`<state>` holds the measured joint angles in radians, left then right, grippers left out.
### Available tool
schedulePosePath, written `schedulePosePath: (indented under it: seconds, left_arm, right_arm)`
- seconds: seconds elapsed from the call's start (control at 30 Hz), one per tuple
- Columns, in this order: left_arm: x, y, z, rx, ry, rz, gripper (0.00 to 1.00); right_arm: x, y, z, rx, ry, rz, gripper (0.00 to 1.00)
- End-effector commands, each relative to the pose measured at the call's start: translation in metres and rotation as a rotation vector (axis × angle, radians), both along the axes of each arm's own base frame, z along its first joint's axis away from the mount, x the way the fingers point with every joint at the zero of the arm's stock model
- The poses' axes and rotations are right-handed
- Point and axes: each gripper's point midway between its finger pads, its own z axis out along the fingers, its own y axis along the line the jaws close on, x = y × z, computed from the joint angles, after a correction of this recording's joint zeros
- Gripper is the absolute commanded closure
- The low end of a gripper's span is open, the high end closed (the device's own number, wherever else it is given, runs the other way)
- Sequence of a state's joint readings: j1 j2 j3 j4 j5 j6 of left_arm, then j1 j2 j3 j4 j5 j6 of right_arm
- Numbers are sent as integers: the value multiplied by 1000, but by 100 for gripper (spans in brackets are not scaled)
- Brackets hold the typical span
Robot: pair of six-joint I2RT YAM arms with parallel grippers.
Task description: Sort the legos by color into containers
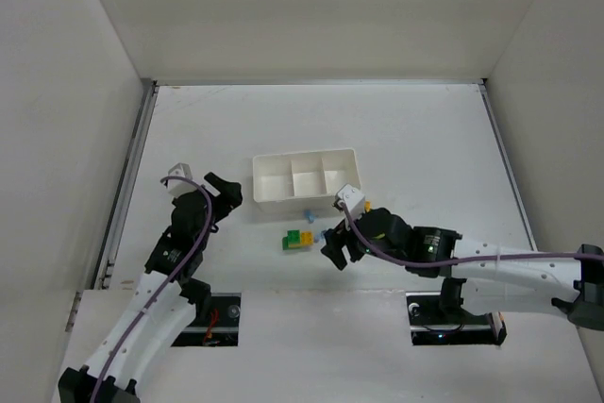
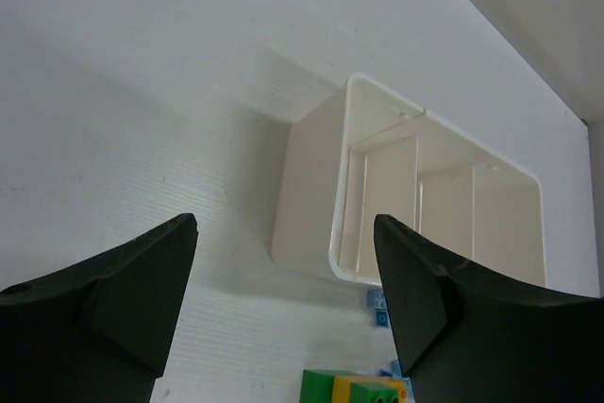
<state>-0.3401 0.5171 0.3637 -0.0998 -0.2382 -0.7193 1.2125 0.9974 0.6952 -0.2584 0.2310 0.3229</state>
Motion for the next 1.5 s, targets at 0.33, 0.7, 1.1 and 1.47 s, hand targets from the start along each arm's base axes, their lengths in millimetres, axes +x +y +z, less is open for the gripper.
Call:
schedulePosePath:
  seconds: [0.33,0.7,1.1,1.47]
  left_arm:
    - [12,3,16,-8,-60,24,80]
    - [17,5,12,4,-65,28,67]
    - [16,11,12,-16,-86,42,62]
    - [13,11,10,-25,-88,38,59]
  right_arm:
    - [21,19,-10,-55,-60,52,78]
    - [43,45,-47,-279,-91,195,9]
    - [48,82,-77,-382,-61,375,13]
    - [43,97,-95,-421,-37,431,43]
